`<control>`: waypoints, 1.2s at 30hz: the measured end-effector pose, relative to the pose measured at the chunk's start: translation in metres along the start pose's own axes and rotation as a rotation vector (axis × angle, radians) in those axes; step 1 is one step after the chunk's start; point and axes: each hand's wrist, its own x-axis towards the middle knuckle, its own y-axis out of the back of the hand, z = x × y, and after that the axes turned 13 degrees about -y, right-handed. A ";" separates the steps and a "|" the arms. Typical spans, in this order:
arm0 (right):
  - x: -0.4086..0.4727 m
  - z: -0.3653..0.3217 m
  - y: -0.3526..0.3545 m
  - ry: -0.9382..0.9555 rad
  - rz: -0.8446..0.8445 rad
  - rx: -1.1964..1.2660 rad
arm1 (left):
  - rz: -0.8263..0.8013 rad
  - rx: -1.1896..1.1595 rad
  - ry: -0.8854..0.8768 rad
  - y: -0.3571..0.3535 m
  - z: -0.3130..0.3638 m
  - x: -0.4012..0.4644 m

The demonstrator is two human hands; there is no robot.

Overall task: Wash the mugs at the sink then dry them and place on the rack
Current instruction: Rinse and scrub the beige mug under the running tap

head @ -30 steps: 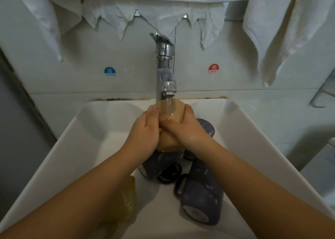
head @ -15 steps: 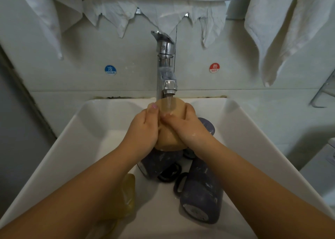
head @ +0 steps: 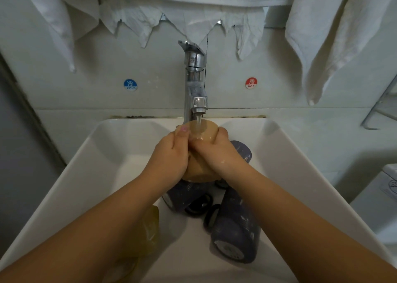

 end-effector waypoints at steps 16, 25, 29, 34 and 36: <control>-0.006 -0.002 0.000 0.066 0.035 -0.053 | -0.024 -0.029 0.001 0.001 0.007 -0.008; 0.002 -0.008 0.001 0.052 -0.004 -0.041 | -0.016 -0.127 0.068 0.004 0.006 -0.013; 0.003 0.003 0.007 0.083 -0.104 -0.056 | 0.082 -0.150 0.165 0.009 0.005 -0.006; 0.003 0.005 0.009 0.104 -0.151 0.080 | 0.079 -0.189 0.215 0.009 0.009 -0.004; 0.004 0.000 0.006 0.101 -0.086 0.064 | 0.080 -0.180 0.204 0.008 0.009 -0.005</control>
